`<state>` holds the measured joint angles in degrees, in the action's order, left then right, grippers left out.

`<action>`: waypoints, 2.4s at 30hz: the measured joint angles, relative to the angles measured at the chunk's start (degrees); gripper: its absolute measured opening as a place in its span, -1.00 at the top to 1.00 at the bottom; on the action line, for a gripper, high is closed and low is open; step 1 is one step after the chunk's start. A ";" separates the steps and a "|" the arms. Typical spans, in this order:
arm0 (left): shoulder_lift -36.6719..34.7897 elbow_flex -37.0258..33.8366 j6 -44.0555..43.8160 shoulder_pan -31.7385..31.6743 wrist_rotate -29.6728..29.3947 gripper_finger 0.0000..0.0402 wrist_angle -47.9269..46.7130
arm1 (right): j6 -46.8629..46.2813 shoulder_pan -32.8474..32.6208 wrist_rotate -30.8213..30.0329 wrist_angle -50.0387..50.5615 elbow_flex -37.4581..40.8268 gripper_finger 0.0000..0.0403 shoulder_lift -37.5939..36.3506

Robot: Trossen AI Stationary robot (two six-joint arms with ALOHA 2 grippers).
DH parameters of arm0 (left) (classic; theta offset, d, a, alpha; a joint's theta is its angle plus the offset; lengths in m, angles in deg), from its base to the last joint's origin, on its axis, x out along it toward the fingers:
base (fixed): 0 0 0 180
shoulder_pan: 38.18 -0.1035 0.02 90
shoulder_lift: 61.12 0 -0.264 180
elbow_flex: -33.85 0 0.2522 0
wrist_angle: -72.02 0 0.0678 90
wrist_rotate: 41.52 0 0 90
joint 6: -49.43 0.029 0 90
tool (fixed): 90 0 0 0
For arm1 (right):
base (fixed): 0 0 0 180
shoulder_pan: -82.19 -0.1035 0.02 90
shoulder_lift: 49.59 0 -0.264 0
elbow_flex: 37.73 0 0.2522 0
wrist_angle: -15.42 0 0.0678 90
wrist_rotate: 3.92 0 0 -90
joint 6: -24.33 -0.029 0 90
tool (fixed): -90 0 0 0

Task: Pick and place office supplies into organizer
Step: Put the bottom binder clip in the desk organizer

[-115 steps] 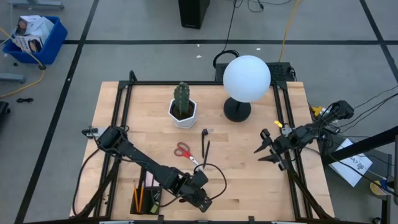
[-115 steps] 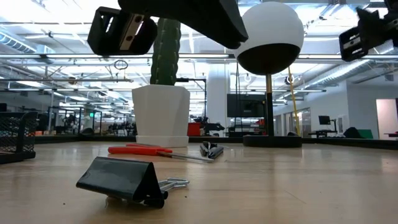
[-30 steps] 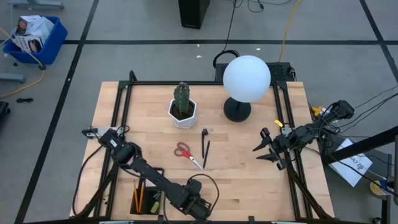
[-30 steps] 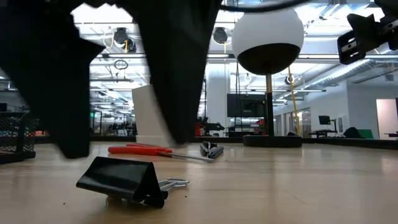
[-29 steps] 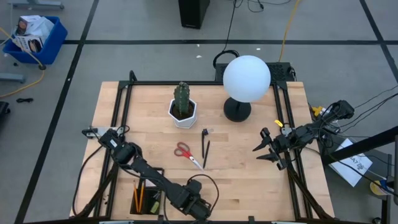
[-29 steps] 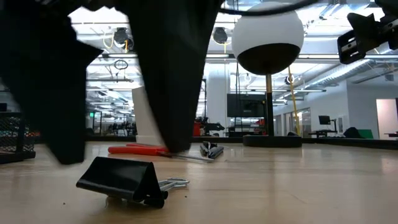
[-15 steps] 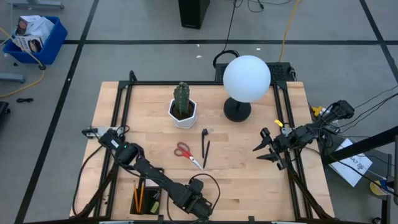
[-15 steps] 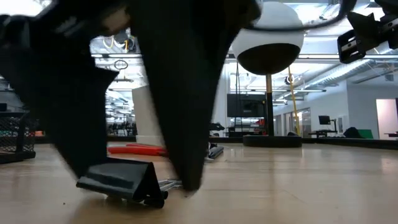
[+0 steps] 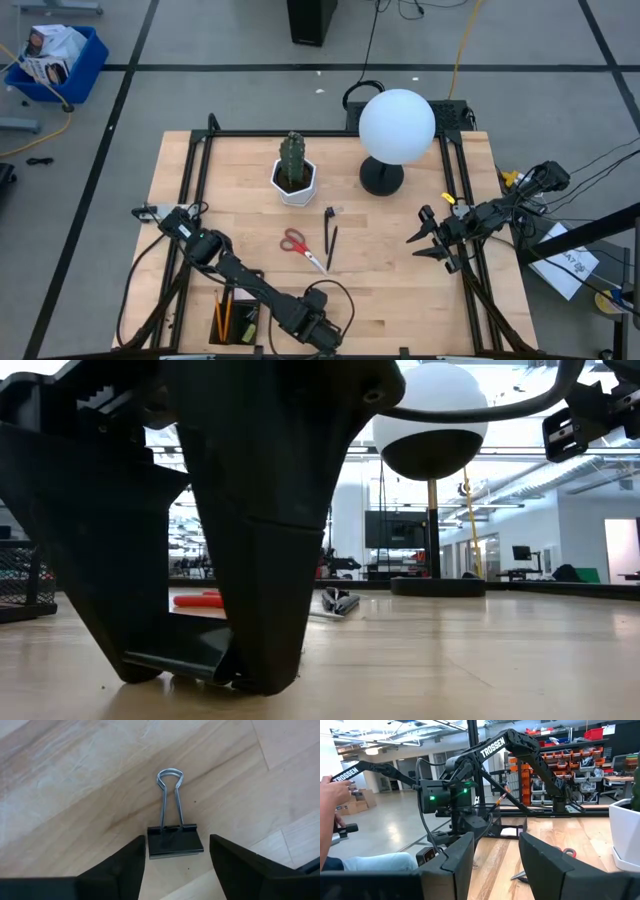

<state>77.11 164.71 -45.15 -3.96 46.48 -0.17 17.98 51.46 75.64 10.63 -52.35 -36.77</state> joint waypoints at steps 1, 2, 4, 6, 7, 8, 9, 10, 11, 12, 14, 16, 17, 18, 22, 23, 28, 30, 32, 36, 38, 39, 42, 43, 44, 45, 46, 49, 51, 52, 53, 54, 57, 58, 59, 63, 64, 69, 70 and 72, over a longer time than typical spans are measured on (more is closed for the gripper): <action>0.00 0.00 0.00 0.02 -0.01 -0.09 0.00 | -0.01 0.00 0.00 0.00 0.00 0.24 0.00; 0.00 0.00 -0.02 0.02 -0.03 -0.07 -0.02 | 0.00 0.00 0.00 0.00 -0.01 0.24 0.00; 0.00 0.00 -0.04 0.02 -0.12 -0.03 -0.02 | 0.00 -0.01 0.00 0.00 0.00 0.24 0.00; 0.02 0.00 -0.05 0.04 -0.15 0.02 -0.02 | 0.00 -0.01 0.00 0.00 0.00 0.24 0.00; 0.02 0.00 -0.07 0.04 -0.15 0.04 -0.02 | 0.00 0.00 0.00 0.00 0.00 0.24 0.00; 0.02 0.00 -0.07 0.04 -0.17 0.07 -0.01 | 0.00 0.00 0.00 0.00 0.00 0.24 0.00; 0.02 0.00 -0.01 0.04 -0.21 0.10 0.00 | 0.00 0.00 0.00 0.00 -0.02 0.24 0.00; 0.02 0.00 0.03 0.04 -0.42 0.12 0.00 | 0.00 -0.01 0.00 0.00 0.00 0.24 0.00; 0.02 0.00 0.07 0.04 -0.70 0.15 0.07 | 0.00 0.00 0.00 0.00 0.00 0.24 0.00; 0.02 0.00 0.12 0.06 -1.14 0.17 0.12 | 0.00 -0.01 0.00 0.00 -0.02 0.24 0.00; 0.02 0.00 0.57 0.10 -2.12 0.21 0.24 | 0.00 0.00 0.00 0.00 -0.02 0.24 0.00; 0.02 0.00 1.56 0.09 -2.43 0.23 0.26 | 0.00 -0.01 0.00 0.00 0.00 0.24 0.00; 0.02 0.00 1.88 0.07 -2.54 0.23 0.25 | 0.00 -0.01 0.00 0.00 0.00 0.24 0.00; 0.03 0.00 2.08 0.07 -2.56 0.23 0.24 | 0.00 0.01 0.00 0.00 0.00 0.24 0.00; 0.02 0.00 3.08 0.08 -2.56 0.17 0.17 | 0.00 0.01 0.00 0.00 -0.01 0.24 0.00; -0.02 0.00 3.27 0.13 -2.56 0.16 0.13 | 0.00 -0.01 0.00 0.00 0.00 0.24 0.00; -0.94 0.01 5.35 0.42 -0.37 0.22 0.17 | 0.00 0.00 0.00 0.00 0.00 0.24 -0.02; -1.17 0.02 6.99 0.51 1.38 0.25 -0.05 | 0.00 0.00 0.00 0.00 0.00 0.24 0.00; -1.19 0.00 8.62 0.68 2.78 0.25 -0.35 | 0.00 -0.01 0.00 0.00 -0.01 0.24 -0.02; -1.49 0.17 12.30 0.78 6.17 0.17 -1.85 | 0.00 -0.01 0.00 0.00 0.00 0.24 -0.02; -1.49 0.35 14.91 0.85 8.01 0.14 -4.18 | 0.00 -0.01 0.00 0.00 0.00 0.24 0.00; -1.49 0.38 15.92 0.89 8.48 0.13 -5.35 | 0.00 -0.01 0.00 0.00 0.00 0.24 -0.02; -1.83 0.44 18.94 1.21 9.51 0.17 -9.14 | 0.00 0.01 0.00 0.00 0.00 0.24 -0.02; -2.10 0.44 20.28 1.48 9.49 0.20 -10.62 | 0.00 -0.01 0.00 0.00 0.00 0.24 -0.02; -2.49 0.44 21.52 1.62 9.49 0.23 -11.91 | 0.00 0.00 0.00 0.00 0.00 0.24 -0.02; -3.15 0.44 22.58 1.88 9.40 0.25 -13.25 | 0.00 0.01 0.00 0.00 -0.02 0.24 -0.02; -3.84 0.44 23.61 2.24 8.82 0.27 -14.72 | 0.00 0.01 0.00 0.00 0.00 0.24 0.00; -6.44 0.44 26.23 3.40 6.76 0.26 -16.72 | 0.00 0.00 -0.01 -0.01 -0.01 0.24 0.00; -8.77 0.44 27.79 4.48 5.55 0.20 -17.35 | -0.01 -0.01 0.00 -0.11 0.00 0.24 -0.02; -9.86 0.46 28.31 5.10 4.87 0.16 -17.82 | 0.00 0.01 -0.01 -0.08 -0.01 0.24 -0.02; -10.72 0.55 28.55 5.67 4.65 0.13 -18.23 | 0.00 -0.01 -0.02 -0.04 -0.02 0.24 -0.02; -11.43 0.55 28.61 6.35 4.51 0.11 -18.81 | 0.00 -0.01 -0.01 -0.04 0.00 0.24 -0.02; -12.75 0.55 28.68 8.67 3.43 0.11 -22.27 | 0.00 -0.01 -0.01 -0.04 -0.01 0.24 0.00; -13.04 0.55 28.74 9.39 3.47 0.14 -23.87 | -0.01 0.01 0.00 -0.04 0.00 0.24 0.00; -13.26 0.55 28.93 10.16 3.40 0.17 -25.74 | 0.00 -0.01 0.00 -0.04 0.00 0.24 -0.02; -13.38 0.52 28.84 12.82 1.97 0.33 -31.61 | 0.00 -0.01 0.00 -0.04 0.00 0.24 -0.02; -13.38 0.48 28.91 13.31 1.97 0.38 -31.82 | 0.00 -0.01 -0.01 -0.04 -0.01 0.24 -0.01; -13.38 0.48 29.35 13.84 -0.43 0.53 -31.28 | 0.00 0.00 -0.01 -0.03 -0.01 0.24 0.00; -13.38 0.48 29.44 13.62 -0.25 0.54 -31.34 | 0.00 0.00 -0.01 -0.03 0.00 0.24 -0.01; -13.38 0.40 30.11 12.90 0.54 0.52 -31.36 | 0.00 -0.01 0.00 -0.02 0.00 0.24 0.00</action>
<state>63.73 165.11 -15.04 8.94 47.02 -31.54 17.98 51.46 75.64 10.61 -52.35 -36.77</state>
